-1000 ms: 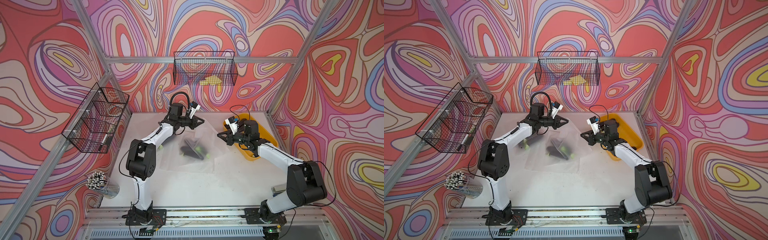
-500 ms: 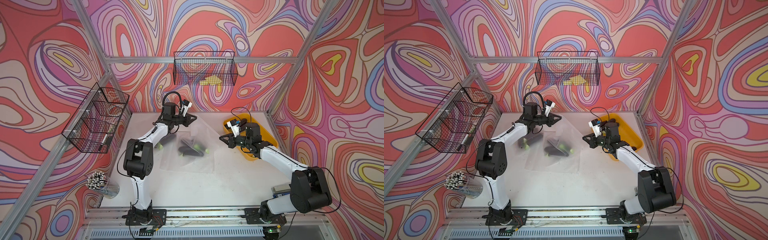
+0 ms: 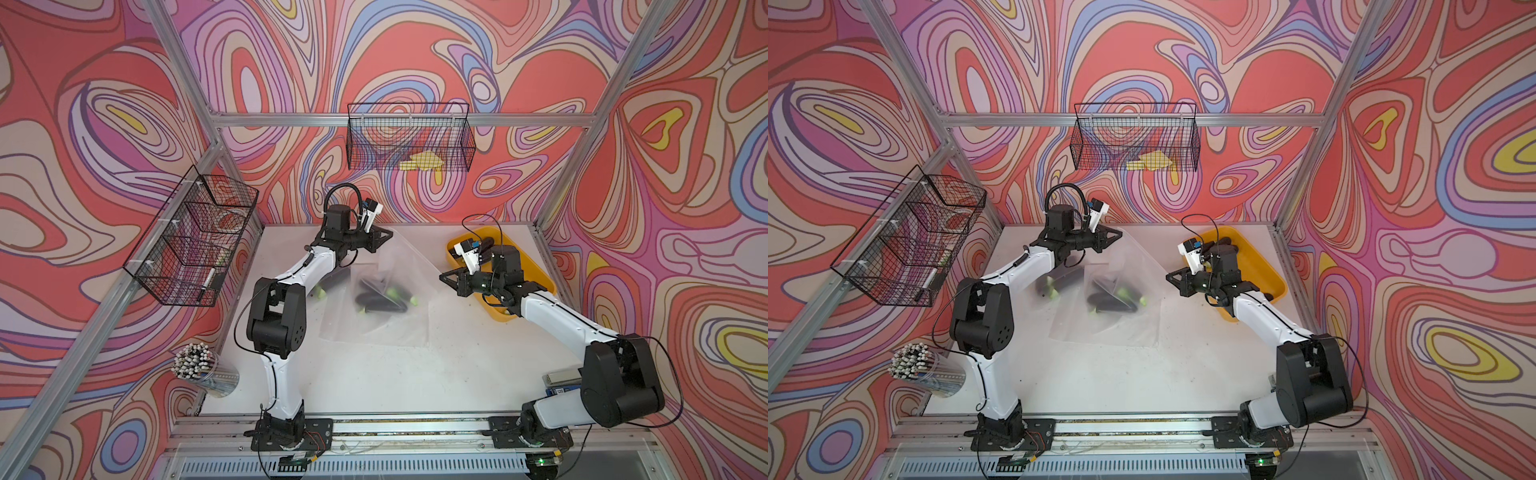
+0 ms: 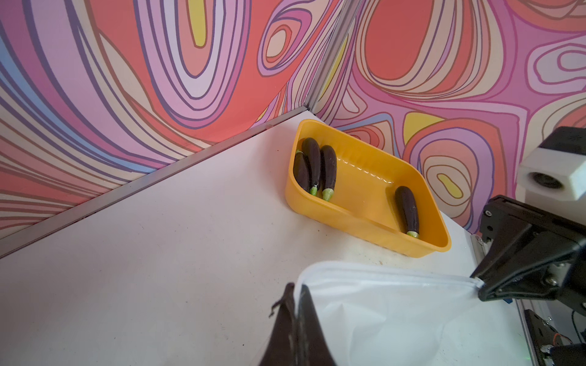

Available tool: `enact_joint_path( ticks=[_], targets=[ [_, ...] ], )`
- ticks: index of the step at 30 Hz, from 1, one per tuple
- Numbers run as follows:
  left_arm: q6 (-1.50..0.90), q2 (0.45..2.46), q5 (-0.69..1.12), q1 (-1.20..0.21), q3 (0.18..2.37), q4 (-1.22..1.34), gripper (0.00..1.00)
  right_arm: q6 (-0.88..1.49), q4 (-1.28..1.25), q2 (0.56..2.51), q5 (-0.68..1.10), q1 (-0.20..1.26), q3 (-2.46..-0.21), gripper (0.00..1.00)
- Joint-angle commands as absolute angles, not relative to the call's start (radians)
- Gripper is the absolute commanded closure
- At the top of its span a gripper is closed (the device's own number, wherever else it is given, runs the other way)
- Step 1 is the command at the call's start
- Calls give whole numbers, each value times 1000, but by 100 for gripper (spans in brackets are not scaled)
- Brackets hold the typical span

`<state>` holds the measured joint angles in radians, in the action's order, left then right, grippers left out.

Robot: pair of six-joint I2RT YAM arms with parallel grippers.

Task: Place the eggplant in a zip-top bag and seal the zipper
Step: Zip the zipper on the zipper food storage bag.

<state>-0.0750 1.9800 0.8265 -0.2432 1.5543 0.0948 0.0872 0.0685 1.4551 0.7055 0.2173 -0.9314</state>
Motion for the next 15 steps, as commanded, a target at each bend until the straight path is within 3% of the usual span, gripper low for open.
enact_joint_path(
  ticks=[1, 15],
  targets=[
    [-62, 1959, 760, -227, 1561, 120, 100, 71, 136, 1432, 689, 209, -914, 96],
    [-75, 1968, 756, -219, 1558, 130, 100, 66, 149, 1419, 688, 195, -897, 96]
  ],
)
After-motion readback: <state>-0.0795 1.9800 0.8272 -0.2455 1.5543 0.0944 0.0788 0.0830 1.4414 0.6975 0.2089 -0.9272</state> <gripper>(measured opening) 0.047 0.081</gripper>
